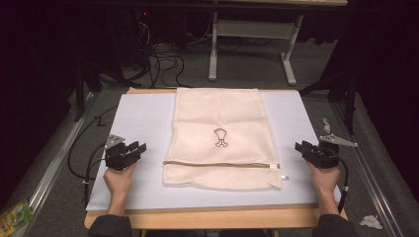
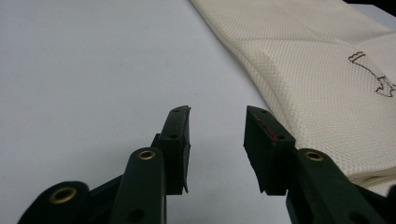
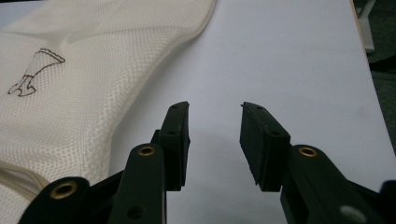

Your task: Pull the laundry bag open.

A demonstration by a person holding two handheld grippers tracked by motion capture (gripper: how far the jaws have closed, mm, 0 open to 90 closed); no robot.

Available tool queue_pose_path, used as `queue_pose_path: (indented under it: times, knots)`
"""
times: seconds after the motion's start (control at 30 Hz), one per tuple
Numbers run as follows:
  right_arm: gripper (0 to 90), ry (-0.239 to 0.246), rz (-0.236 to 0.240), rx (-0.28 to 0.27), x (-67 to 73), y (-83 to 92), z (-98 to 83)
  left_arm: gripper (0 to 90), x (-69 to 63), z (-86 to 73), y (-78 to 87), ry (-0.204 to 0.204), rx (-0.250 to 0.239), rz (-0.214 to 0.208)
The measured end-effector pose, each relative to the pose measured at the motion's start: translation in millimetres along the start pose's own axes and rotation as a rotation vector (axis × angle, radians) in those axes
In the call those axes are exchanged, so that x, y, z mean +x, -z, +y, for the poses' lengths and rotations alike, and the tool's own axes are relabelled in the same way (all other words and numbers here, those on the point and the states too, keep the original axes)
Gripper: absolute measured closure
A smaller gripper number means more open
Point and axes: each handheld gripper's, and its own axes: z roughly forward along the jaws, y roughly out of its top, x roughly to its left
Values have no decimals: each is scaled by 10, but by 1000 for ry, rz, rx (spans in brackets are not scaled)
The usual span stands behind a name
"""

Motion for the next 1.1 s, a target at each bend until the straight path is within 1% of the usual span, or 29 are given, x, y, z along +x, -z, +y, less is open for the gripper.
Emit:
queue_pose_path:
  times: [0.1,0.2,0.27,0.3,0.37,0.4,0.5,0.53,0.57,0.63,0.7,0.73,0.77,0.8,0.9,1.0,1.1]
  knots:
    - [635,19,-10,8,2,-35,-7,609,1,-8,-26,-5,7,9]
    - [632,20,-17,13,3,-63,-13,606,6,-15,-51,-3,3,19]
    - [631,18,-27,16,9,-83,-16,605,19,-20,-80,13,0,20]
    - [631,25,-29,15,5,-95,-16,604,22,-22,-93,16,4,19]
    - [629,21,-30,20,8,-108,-20,603,19,-36,-124,18,5,24]
    - [628,30,-32,19,3,-122,-23,602,20,-40,-132,17,8,25]
    - [627,28,-37,24,5,-140,-31,601,22,-56,-162,14,17,31]
    - [626,38,-37,22,-1,-149,-32,601,20,-59,-167,14,17,36]
    - [626,28,-39,25,7,-151,-36,600,21,-61,-170,11,20,38]
    - [625,24,-42,29,10,-162,-42,598,15,-67,-180,-2,27,53]
    - [625,41,-50,34,9,-185,-49,595,4,-79,-202,-25,43,75]
    - [625,40,-59,43,19,-199,-53,593,3,-84,-208,-30,45,81]
    - [624,50,-62,47,17,-207,-54,592,2,-90,-214,-36,48,88]
    - [622,47,-66,49,27,-217,-57,590,0,-92,-220,-39,52,93]
    - [616,47,-63,43,39,-235,-59,584,-1,-99,-232,-49,51,99]
    - [608,59,-66,42,48,-251,-68,577,-4,-106,-240,-56,52,98]
    - [598,50,-64,38,51,-272,-81,570,-11,-110,-236,-63,47,103]
